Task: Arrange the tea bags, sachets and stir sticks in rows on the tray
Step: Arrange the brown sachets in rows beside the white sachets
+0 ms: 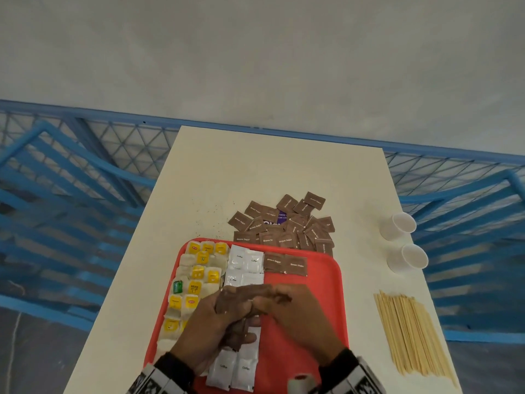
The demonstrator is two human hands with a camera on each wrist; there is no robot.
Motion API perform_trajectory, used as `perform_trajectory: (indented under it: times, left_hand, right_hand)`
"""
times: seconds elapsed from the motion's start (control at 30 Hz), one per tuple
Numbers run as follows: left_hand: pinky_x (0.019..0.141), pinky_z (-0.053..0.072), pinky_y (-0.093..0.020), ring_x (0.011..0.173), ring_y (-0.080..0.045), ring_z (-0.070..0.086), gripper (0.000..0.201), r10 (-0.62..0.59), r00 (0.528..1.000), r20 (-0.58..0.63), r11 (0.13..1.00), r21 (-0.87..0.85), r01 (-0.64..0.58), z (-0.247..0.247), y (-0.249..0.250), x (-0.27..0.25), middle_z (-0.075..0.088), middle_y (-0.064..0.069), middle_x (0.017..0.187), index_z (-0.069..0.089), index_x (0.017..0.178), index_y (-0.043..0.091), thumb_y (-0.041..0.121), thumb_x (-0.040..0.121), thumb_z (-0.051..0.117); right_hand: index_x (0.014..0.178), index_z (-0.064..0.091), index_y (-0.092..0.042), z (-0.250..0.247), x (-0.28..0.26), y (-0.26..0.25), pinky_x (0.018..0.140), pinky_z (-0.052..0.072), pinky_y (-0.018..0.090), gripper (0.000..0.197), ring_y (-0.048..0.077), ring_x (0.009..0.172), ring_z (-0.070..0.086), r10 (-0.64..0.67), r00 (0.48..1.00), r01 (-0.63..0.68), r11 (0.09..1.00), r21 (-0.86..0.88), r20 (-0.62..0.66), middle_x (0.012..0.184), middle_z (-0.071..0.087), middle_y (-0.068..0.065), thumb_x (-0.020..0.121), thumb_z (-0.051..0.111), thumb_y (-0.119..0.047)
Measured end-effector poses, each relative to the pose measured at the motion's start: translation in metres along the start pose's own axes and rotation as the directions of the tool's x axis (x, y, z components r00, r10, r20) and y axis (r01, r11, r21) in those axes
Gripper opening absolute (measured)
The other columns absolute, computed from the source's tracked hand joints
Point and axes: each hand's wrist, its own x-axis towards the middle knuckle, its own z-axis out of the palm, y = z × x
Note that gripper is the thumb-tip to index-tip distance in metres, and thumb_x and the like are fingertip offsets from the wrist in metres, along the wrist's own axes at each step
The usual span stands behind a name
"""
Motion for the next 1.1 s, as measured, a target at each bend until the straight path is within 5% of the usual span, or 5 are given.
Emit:
perform_trajectory:
  times: [0.1,0.23,0.57,0.83,1.1]
  left_hand:
    - [0.057,0.056,-0.035,0.071,-0.030,0.068,0.032,-0.007,1.000,-0.008,0.998,0.055,0.007,0.003,-0.002,0.001,0.070,-0.013,0.069,0.064,0.115,-0.001,0.017,0.089,0.066]
    - [0.049,0.055,-0.032,0.068,-0.034,0.068,0.033,-0.007,1.000,-0.018,0.995,0.099,0.009,0.007,-0.002,0.003,0.072,-0.025,0.085,0.069,0.107,0.001,0.029,0.089,0.066]
    - [0.049,0.050,-0.030,0.059,-0.034,0.065,0.029,-0.007,1.000,-0.027,0.992,0.124,0.010,0.006,-0.007,0.009,0.068,-0.028,0.080,0.068,0.095,0.001,0.029,0.088,0.066]
    - [0.049,0.052,-0.032,0.067,-0.037,0.068,0.021,-0.029,0.994,-0.102,0.987,0.155,0.044,0.000,-0.011,0.012,0.069,-0.019,0.078,0.068,0.094,0.001,0.021,0.095,0.063]
    - [0.049,0.052,-0.032,0.067,-0.038,0.067,0.025,-0.158,0.972,-0.171,0.975,0.128,0.181,-0.022,-0.015,0.004,0.070,-0.023,0.078,0.067,0.100,-0.004,0.019,0.095,0.062]
  right_hand:
    - [0.078,0.075,-0.012,-0.003,-0.011,0.001,0.063,0.051,0.029,0.016,0.009,0.063,0.064,0.081,0.995,-0.071,0.987,0.146,-0.060,0.071,0.074,-0.004,0.085,0.074,-0.026]
    - [0.068,0.068,-0.009,-0.011,-0.022,0.005,0.054,0.040,0.015,0.021,0.000,0.052,0.052,0.149,0.987,-0.130,0.962,0.242,-0.061,0.056,0.066,-0.006,0.081,0.078,-0.021]
    - [0.082,0.074,-0.009,-0.005,-0.020,0.016,0.052,0.036,0.020,0.027,0.007,0.056,0.045,0.166,0.981,-0.106,0.893,0.436,-0.100,0.062,0.058,-0.003,0.091,0.067,-0.034]
    - [0.084,0.077,-0.011,-0.042,0.024,0.048,0.052,0.040,0.014,0.004,0.006,0.059,0.052,0.256,0.938,-0.185,0.940,0.288,-0.232,0.069,0.071,-0.007,0.085,0.074,-0.012]
    - [0.057,0.064,-0.015,-0.065,0.091,0.097,0.054,0.039,0.020,0.029,0.010,0.056,0.051,0.371,0.829,-0.383,0.922,0.059,-0.419,0.056,0.059,-0.005,0.082,0.075,-0.021]
